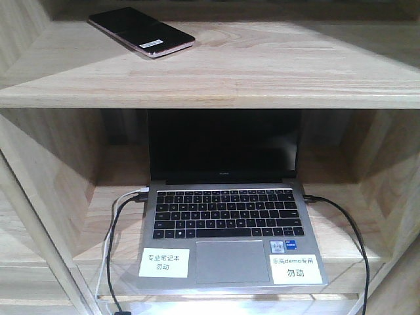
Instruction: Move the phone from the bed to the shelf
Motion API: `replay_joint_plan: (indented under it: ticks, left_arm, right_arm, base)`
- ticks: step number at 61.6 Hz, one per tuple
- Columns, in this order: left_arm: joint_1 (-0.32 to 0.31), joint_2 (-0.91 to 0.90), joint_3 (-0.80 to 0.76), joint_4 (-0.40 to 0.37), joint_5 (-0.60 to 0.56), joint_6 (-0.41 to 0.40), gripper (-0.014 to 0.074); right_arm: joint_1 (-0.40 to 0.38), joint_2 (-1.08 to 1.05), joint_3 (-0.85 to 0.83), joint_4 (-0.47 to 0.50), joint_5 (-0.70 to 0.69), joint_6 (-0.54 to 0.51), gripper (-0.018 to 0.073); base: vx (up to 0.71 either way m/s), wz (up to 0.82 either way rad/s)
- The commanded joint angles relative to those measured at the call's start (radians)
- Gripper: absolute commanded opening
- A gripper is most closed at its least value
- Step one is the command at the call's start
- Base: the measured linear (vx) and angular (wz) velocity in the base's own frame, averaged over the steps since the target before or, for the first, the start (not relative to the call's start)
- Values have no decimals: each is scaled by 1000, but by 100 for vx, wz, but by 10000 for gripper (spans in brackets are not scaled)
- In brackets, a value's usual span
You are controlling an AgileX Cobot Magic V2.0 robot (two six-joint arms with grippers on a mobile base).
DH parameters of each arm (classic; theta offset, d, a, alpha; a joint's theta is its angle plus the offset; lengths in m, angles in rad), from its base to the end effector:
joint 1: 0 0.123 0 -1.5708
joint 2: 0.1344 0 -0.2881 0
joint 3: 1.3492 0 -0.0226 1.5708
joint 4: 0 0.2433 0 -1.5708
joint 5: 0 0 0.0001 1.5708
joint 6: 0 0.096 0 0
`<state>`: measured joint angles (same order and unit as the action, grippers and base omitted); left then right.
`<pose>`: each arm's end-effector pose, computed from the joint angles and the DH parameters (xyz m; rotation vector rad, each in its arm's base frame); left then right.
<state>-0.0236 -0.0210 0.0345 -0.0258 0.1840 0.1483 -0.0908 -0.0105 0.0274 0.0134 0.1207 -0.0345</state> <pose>0.0501 -0.0016 0.1854 0.1266 1.6768 0.0708 0.0509 -0.0045 0.1933 0.0552 1.6209 -0.0850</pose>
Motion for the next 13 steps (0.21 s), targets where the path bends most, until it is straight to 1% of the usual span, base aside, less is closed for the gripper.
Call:
replay_joint_plan:
  ticks: [1,13]
  left_arm:
    - [1,-4,-23,-9,-72,-6,1]
    - [1,-4,-23,-9,-72,-6,1]
  right_arm:
    - [-5,-13,5,-13,-79,-11,-10]
    - [-5,-13,5,-13,-79,-11,-10]
  base:
    - [0,0]
    - [0,0]
